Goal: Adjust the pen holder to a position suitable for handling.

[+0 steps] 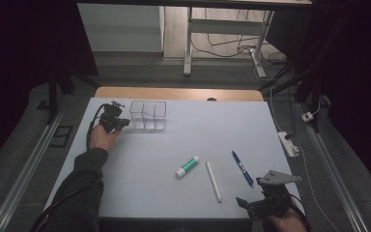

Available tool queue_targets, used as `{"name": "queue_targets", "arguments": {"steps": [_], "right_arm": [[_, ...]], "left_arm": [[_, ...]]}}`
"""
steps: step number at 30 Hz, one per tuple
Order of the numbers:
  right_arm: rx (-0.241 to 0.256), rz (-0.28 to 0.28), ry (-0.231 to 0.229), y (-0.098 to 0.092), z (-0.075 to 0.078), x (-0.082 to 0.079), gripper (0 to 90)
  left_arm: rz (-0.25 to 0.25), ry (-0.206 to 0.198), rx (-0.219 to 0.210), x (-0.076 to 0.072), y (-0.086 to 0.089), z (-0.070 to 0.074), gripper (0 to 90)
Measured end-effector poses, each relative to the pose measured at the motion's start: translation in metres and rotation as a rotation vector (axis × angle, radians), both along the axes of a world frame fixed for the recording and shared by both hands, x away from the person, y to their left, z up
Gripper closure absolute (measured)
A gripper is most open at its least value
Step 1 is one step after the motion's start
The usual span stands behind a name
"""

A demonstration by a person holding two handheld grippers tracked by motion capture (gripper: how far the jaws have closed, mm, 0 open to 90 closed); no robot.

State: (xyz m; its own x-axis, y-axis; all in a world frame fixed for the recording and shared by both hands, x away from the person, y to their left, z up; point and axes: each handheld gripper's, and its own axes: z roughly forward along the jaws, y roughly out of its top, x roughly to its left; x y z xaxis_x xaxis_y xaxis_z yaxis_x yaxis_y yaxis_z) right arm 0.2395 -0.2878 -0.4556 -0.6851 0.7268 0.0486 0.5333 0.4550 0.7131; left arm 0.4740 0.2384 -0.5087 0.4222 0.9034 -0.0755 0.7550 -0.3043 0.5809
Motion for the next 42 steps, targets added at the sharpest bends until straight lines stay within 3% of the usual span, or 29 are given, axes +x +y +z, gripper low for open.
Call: {"name": "queue_targets", "arguments": {"steps": [4, 7, 10, 12, 15, 30, 42], "right_arm": [[0.002, 0.001, 0.001, 0.0, 0.0, 0.0, 0.0], [0.004, 0.001, 0.001, 0.0, 0.0, 0.0, 0.0], [0.004, 0.001, 0.002, 0.0, 0.0, 0.0, 0.0], [0.004, 0.001, 0.002, 0.0, 0.0, 0.0, 0.0], [0.002, 0.002, 0.002, 0.0, 0.0, 0.0, 0.0], [-0.002, 0.004, 0.002, 0.0, 0.0, 0.0, 0.0], [-0.002, 0.008, 0.002, 0.0, 0.0, 0.0, 0.0]], "left_arm": [[0.018, -0.005, -0.004, 0.011, 0.001, -0.001, 88.8], [0.002, -0.005, -0.009, 0.017, -0.001, -0.002, 88.8], [-0.011, -0.01, -0.021, 0.019, -0.005, -0.001, 88.8], [-0.016, -0.014, 0.0, 0.02, -0.01, 0.0, 88.9], [-0.027, -0.016, -0.021, 0.02, -0.015, 0.001, 88.9], [-0.168, -0.007, -0.042, 0.021, -0.074, 0.002, 88.8], [-0.2, -0.025, -0.032, 0.028, -0.103, 0.007, 88.8]]}}
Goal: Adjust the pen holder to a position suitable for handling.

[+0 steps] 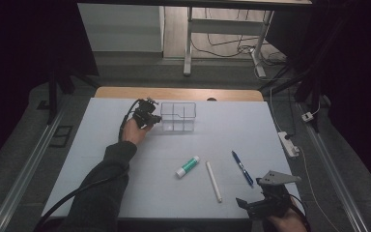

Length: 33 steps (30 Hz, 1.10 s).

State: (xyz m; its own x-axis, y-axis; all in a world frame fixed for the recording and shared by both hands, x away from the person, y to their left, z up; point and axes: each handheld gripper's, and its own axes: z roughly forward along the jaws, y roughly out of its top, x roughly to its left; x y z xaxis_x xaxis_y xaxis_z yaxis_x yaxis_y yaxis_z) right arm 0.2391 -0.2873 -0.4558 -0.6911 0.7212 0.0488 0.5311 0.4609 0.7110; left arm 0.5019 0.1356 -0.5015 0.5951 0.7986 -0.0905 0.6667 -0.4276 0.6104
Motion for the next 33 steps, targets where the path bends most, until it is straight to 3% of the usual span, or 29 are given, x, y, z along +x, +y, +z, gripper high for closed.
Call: {"name": "queue_targets", "arguments": {"steps": [4, 7, 11, 12, 13, 14, 16, 28, 33], "right_arm": [[0.001, -0.001, 0.0, 0.0, 0.0, 0.0, 0.0], [0.003, -0.004, -0.002, 0.0, 0.0, 0.0, 0.0], [0.003, -0.004, -0.002, -0.001, 0.0, 0.0, 0.0], [0.001, -0.004, -0.001, 0.0, 0.0, 0.0, 0.0], [-0.001, -0.003, -0.001, 0.0, 0.0, 0.0, 0.0], [-0.001, -0.004, -0.001, 0.0, 0.0, 0.0, 0.0], [-0.006, -0.002, -0.001, 0.001, 0.0, 0.0, 0.0], [-0.006, -0.008, 0.0, 0.001, 0.0, 0.0, 0.0], [-0.005, -0.01, -0.005, 0.0, 0.0, 0.0, 0.0]], "left_arm": [[-0.004, 0.002, -0.008, 0.0, 0.0, 0.0, 88.6], [-0.004, -0.002, 0.016, -0.003, 0.006, 0.003, 84.9], [0.005, -0.008, 0.011, -0.013, 0.02, 0.011, 69.7], [0.006, -0.006, 0.0, -0.015, 0.024, 0.013, 65.8], [0.001, -0.002, -0.015, -0.018, 0.028, 0.016, 56.0], [-0.003, -0.001, -0.031, -0.021, 0.031, 0.018, 56.0], [-0.011, -0.005, -0.041, -0.029, 0.035, 0.023, 47.7], [-0.075, -0.037, -0.074, -0.084, 0.04, 0.041, 21.6], [-0.075, -0.048, -0.124, -0.112, 0.046, 0.049, 13.0]]}}
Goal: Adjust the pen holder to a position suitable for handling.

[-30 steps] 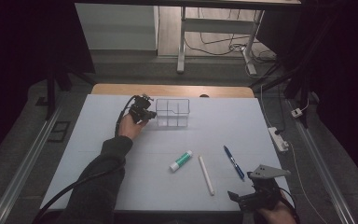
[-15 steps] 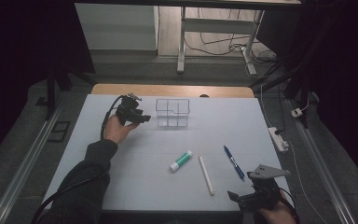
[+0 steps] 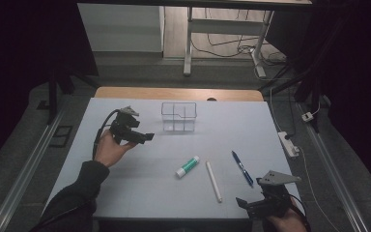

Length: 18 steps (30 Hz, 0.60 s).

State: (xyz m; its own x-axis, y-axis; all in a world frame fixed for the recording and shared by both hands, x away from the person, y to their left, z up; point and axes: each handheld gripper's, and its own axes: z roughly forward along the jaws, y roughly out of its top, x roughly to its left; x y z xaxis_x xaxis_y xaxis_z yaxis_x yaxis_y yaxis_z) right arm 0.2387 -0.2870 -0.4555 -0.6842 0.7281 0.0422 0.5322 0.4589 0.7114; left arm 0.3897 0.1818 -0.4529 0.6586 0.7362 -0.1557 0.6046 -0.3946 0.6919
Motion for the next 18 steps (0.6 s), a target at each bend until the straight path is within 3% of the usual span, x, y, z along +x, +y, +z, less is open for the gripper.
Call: {"name": "queue_targets", "arguments": {"steps": [12, 15, 18], "right_arm": [[0.015, -0.015, 0.007, -0.002, 0.0, 0.001, 0.0], [0.013, -0.014, 0.006, -0.002, 0.0, 0.001, 0.0], [0.014, -0.018, 0.007, -0.002, 0.0, 0.0, 0.0]], "left_arm": [[-0.023, 0.017, -0.066, -0.072, 0.024, 0.003, 2.7], [-0.015, 0.006, -0.062, -0.093, 0.032, 0.002, 0.3], [0.008, -0.001, -0.087, -0.114, 0.043, -0.001, 0.0]]}}
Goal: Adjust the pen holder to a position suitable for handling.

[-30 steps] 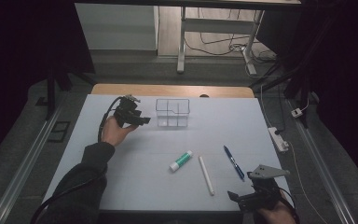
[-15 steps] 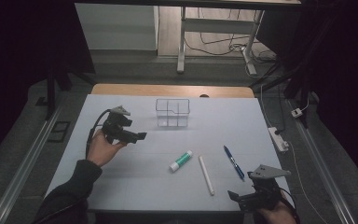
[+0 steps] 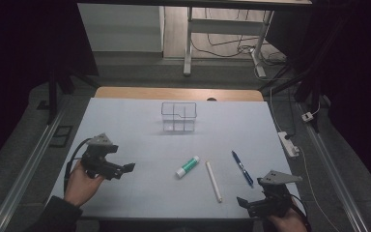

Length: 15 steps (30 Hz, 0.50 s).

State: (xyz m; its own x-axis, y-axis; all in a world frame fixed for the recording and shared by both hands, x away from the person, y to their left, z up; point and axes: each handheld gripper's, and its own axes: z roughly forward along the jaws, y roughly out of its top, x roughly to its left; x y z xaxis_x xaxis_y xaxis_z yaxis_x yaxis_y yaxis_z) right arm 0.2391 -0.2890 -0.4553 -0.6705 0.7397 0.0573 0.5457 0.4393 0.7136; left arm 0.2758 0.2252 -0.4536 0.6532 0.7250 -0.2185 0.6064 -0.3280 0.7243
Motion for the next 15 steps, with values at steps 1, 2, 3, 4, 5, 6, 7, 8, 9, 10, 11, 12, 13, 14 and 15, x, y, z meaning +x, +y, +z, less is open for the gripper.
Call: {"name": "queue_targets", "arguments": {"steps": [1, 2, 3, 4, 5, 6, 7, 8, 9, 10, 11, 12, 13, 14, 15], "right_arm": [[0.001, -0.001, 0.0, 0.0, 0.0, 0.0, 0.0], [0.001, -0.003, 0.0, 0.0, 0.0, 0.0, 0.0], [0.001, -0.005, 0.001, 0.0, 0.0, 0.0, 0.0], [0.001, -0.006, 0.001, 0.0, 0.0, 0.0, 0.0], [0.0, -0.009, 0.004, 0.0, 0.0, 0.0, 0.0], [0.0, -0.009, 0.004, 0.0, 0.0, 0.0, 0.0], [-0.001, -0.009, 0.004, 0.0, 0.0, 0.0, 0.0], [-0.002, -0.01, 0.003, 0.0, 0.0, 0.0, 0.0], [-0.004, -0.011, 0.004, 0.0, 0.0, 0.0, 0.0], [-0.003, -0.011, 0.005, 0.0, 0.0, 0.0, 0.0], [0.0, -0.014, 0.006, 0.0, 0.0, 0.0, 0.0], [0.0, -0.014, 0.006, 0.0, 0.0, 0.0, 0.0], [-0.001, -0.015, 0.006, 0.0, 0.0, 0.0, 0.0], [-0.001, -0.015, 0.007, 0.0, 0.0, 0.0, 0.0], [-0.003, -0.016, 0.008, 0.0, 0.0, 0.0, 0.0]], "left_arm": [[0.008, 0.002, -0.009, -0.007, 0.004, -0.001, 0.0], [0.015, -0.002, -0.015, -0.013, 0.008, -0.002, 0.0], [0.022, -0.004, -0.02, -0.019, 0.012, -0.003, 0.0], [0.028, -0.001, -0.024, -0.024, 0.015, -0.004, 0.0], [0.034, -0.002, -0.024, -0.03, 0.018, -0.005, 0.0], [0.042, -0.006, -0.026, -0.035, 0.021, -0.006, 0.0], [0.045, -0.004, -0.027, -0.04, 0.024, -0.007, 0.0], [0.046, -0.002, -0.031, -0.045, 0.026, -0.008, 0.0], [0.051, -0.004, -0.036, -0.05, 0.029, -0.009, 0.0], [0.053, -0.005, -0.04, -0.054, 0.031, -0.01, 0.0], [0.057, -0.001, -0.043, -0.058, 0.032, -0.011, 0.0], [0.061, 0.0, -0.043, -0.062, 0.034, -0.012, 0.0], [0.062, -0.002, -0.04, -0.066, 0.036, -0.013, 0.0], [0.067, -0.001, -0.036, -0.07, 0.037, -0.014, 0.0], [0.074, 0.0, -0.029, -0.073, 0.039, -0.014, 0.0]]}}
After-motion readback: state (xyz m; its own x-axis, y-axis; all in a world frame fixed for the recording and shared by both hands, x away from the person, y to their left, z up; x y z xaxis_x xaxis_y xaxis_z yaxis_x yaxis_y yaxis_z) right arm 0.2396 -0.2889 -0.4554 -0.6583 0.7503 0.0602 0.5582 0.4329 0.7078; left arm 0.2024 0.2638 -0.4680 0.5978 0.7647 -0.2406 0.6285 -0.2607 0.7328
